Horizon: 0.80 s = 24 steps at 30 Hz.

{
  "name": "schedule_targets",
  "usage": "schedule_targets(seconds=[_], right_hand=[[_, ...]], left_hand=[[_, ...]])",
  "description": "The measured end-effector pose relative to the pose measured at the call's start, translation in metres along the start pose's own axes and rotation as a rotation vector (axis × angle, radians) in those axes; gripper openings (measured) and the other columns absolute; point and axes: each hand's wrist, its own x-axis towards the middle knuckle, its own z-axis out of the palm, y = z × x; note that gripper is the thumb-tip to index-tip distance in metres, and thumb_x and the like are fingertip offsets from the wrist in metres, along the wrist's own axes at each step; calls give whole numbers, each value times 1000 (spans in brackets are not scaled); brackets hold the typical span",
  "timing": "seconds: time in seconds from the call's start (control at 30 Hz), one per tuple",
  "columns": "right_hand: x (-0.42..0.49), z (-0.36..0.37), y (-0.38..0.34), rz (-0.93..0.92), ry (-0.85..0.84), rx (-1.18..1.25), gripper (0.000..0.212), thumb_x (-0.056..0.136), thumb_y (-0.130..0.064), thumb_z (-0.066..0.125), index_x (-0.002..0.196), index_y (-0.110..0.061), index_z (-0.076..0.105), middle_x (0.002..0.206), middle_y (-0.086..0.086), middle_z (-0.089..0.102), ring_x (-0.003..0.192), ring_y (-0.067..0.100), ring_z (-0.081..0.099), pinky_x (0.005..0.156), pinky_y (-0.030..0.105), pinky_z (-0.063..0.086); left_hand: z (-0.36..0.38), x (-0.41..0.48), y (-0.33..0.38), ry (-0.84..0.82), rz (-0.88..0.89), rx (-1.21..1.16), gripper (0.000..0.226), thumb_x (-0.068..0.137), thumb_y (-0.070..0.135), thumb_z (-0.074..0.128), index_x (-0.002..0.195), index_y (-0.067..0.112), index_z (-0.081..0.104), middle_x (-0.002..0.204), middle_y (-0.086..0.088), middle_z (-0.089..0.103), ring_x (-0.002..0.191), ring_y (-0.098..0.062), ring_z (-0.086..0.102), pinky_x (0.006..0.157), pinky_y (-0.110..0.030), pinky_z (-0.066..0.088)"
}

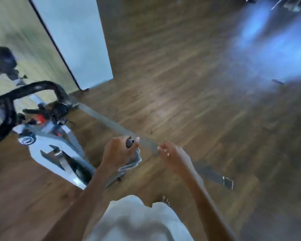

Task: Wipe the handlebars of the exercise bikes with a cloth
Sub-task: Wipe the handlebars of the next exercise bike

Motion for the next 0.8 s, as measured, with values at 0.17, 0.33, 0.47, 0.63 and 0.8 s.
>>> schedule_targets(seconds=[0.17, 0.33, 0.47, 0.63, 0.8], right_hand=[[83, -17, -25, -298, -247, -95, 26, 99, -36, 46, 113, -24, 63, 109, 5, 70, 103, 27, 64, 80, 31, 44], [154, -2, -78, -626, -464, -20, 26, 87, -51, 42, 79, -33, 59, 69, -13, 54, 70, 10, 53, 70, 31, 41], [198, 13, -112, -842, -582, -100, 21, 85, -60, 40, 77, -43, 50, 69, -17, 55, 68, 3, 56, 68, 33, 47], [230, 7, -162, -1058, -737, -196, 10, 98, -31, 52, 90, -33, 56, 78, -16, 58, 73, -6, 56, 66, 14, 41], [244, 7, -206, -1154, -888, -57, 17, 94, -43, 54, 92, -29, 64, 82, -8, 70, 81, 4, 66, 76, 28, 51]], left_hand=[[-3, 5, 8, 238, -312, -26, 58, 80, 69, 37, 62, 15, 51, 45, 5, 40, 45, -10, 41, 50, -30, 35], [-9, 7, -4, 463, -560, -86, 41, 93, 47, 57, 66, 15, 57, 51, -3, 50, 51, -20, 48, 56, -43, 46], [-22, 15, -3, 654, -666, -108, 55, 88, 63, 46, 70, 13, 58, 57, -5, 59, 56, -22, 57, 58, -46, 50], [-39, 21, 8, 1086, -763, -249, 45, 92, 48, 53, 62, 14, 53, 52, -4, 52, 50, -12, 45, 54, -34, 41], [-55, 11, 27, 1517, -891, -346, 42, 91, 49, 51, 64, 16, 52, 57, 7, 46, 57, -2, 41, 55, -24, 36]])
